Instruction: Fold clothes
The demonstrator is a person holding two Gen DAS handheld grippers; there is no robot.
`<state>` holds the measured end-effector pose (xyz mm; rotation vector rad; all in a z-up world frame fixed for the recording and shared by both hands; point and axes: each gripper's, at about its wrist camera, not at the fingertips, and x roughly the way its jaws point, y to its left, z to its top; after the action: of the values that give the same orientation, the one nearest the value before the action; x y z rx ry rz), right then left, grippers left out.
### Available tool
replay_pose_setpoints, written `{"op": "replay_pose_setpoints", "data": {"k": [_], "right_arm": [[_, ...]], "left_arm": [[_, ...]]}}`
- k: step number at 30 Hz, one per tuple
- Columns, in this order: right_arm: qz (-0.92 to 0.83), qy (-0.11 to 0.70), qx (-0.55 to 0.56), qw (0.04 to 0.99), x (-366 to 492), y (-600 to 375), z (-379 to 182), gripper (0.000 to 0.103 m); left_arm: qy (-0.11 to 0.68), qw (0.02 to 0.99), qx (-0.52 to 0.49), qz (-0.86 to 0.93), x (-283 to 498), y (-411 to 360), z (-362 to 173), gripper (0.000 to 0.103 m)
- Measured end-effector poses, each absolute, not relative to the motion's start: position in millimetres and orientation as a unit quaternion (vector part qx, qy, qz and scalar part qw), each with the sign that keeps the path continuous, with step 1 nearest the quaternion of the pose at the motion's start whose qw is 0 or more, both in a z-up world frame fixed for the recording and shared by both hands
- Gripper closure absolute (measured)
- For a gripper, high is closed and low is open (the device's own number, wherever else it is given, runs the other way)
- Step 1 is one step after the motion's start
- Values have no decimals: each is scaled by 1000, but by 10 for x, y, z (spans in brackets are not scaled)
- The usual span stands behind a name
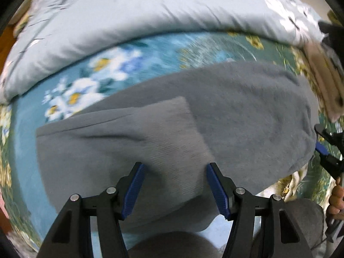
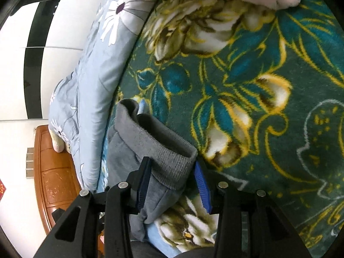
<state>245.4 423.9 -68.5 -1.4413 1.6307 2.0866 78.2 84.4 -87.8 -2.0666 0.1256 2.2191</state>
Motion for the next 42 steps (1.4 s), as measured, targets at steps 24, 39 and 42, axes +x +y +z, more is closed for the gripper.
{"op": "replay_pose_setpoints", "data": {"k": [24,39,42], "right_arm": [[788,430,-440,21,1903,3468,557,84],[793,217,-511,-250,1367,609,1012,88],[767,173,-563,-255,1439,130,601,88]], "left_arm": [[-162,-40,-625,762,1517,-1186,-535,36],[-294,-92,-576,757,2260,-2341,-511,36],[-303,-99,-574,754,2362,-2476,-517,36]]}}
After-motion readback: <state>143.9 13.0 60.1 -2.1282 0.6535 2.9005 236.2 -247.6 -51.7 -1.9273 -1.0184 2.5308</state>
